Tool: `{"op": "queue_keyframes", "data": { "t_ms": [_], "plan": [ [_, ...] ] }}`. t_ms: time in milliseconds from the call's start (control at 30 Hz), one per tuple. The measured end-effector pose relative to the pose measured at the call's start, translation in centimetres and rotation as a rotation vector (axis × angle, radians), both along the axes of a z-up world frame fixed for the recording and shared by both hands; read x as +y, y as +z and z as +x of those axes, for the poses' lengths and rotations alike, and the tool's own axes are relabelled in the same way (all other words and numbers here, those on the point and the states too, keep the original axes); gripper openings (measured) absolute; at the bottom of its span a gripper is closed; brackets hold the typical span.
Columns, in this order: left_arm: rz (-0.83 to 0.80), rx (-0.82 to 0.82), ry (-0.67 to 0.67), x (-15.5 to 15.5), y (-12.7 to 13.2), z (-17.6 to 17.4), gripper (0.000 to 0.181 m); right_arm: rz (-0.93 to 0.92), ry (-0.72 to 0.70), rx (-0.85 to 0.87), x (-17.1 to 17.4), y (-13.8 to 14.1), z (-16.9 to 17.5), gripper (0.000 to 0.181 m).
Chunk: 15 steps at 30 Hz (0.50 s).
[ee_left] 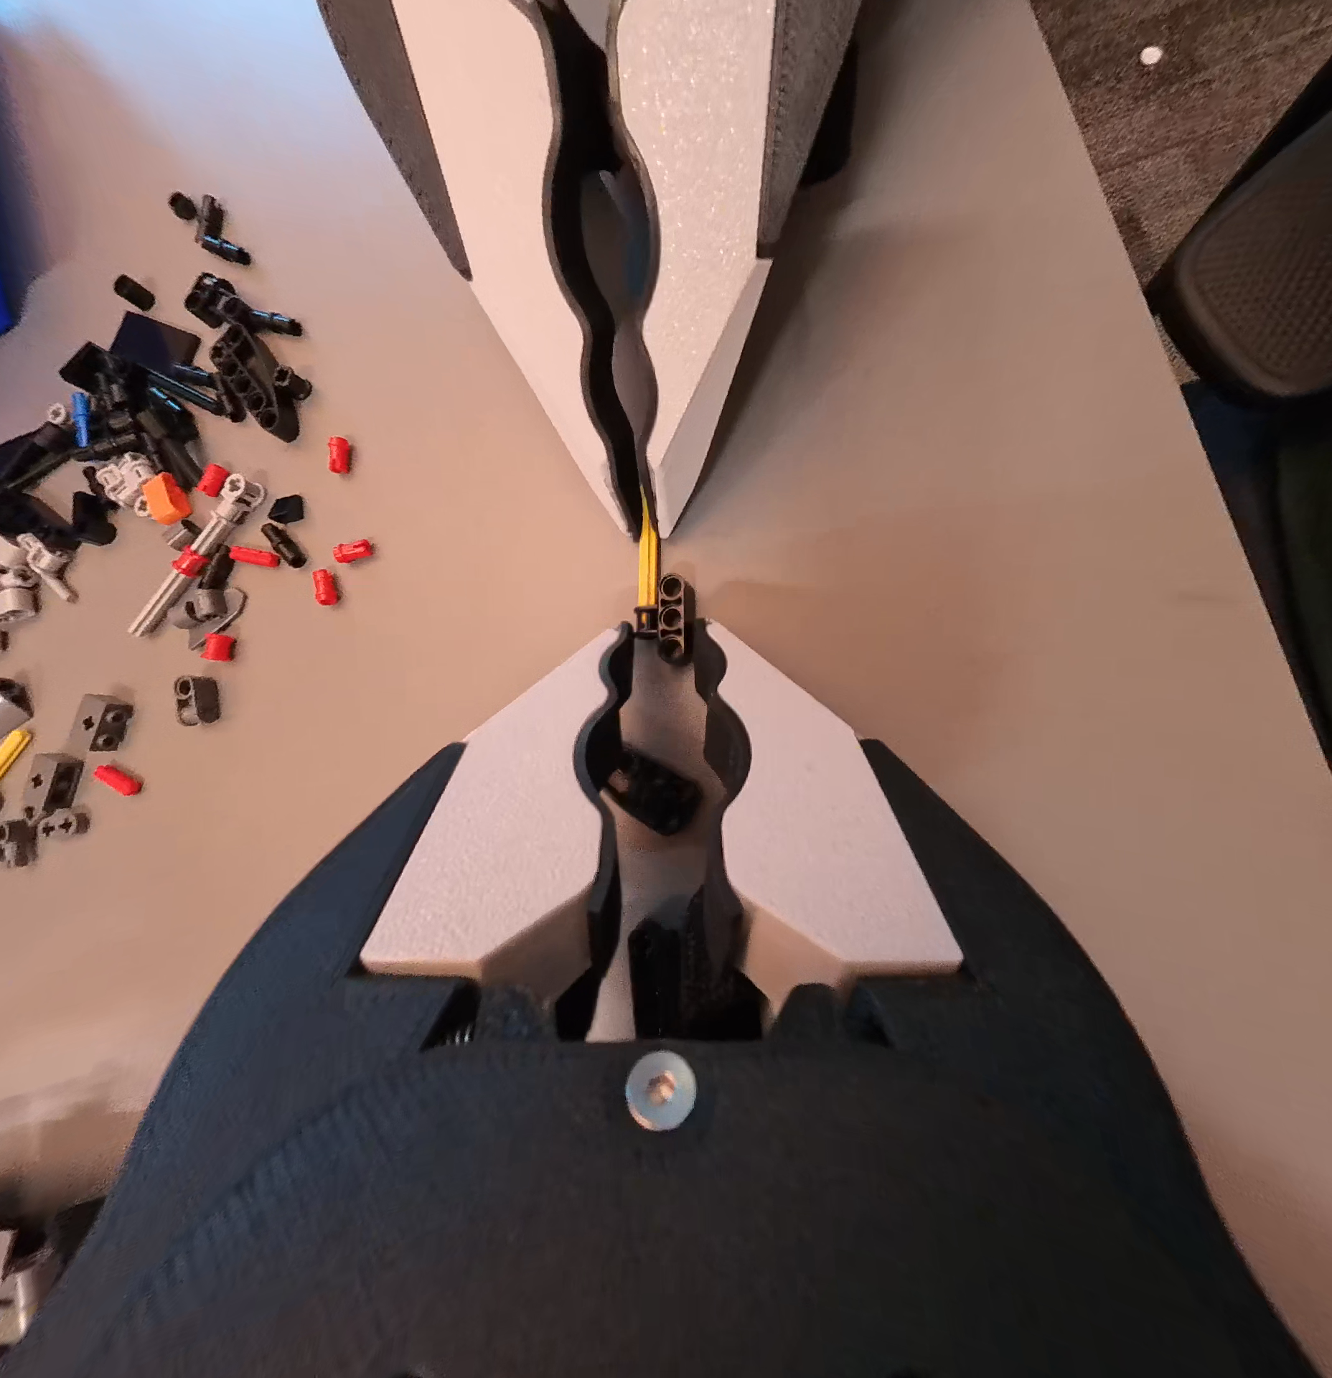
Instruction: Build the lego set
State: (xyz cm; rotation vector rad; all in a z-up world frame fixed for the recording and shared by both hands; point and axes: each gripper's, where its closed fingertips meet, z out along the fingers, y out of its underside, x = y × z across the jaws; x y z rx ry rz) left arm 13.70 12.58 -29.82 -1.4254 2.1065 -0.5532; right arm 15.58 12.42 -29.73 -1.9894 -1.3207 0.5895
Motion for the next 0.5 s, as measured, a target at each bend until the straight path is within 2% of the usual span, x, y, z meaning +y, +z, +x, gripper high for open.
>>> {"op": "queue_keyframes", "data": {
  "t_ms": [500],
  "plan": [
    [0.012,0.005,-0.043,-0.02,-0.05,0.11,0.013,0.019,0.010,-0.007,0.01,0.05,-0.19,0.000]
  ]
}}
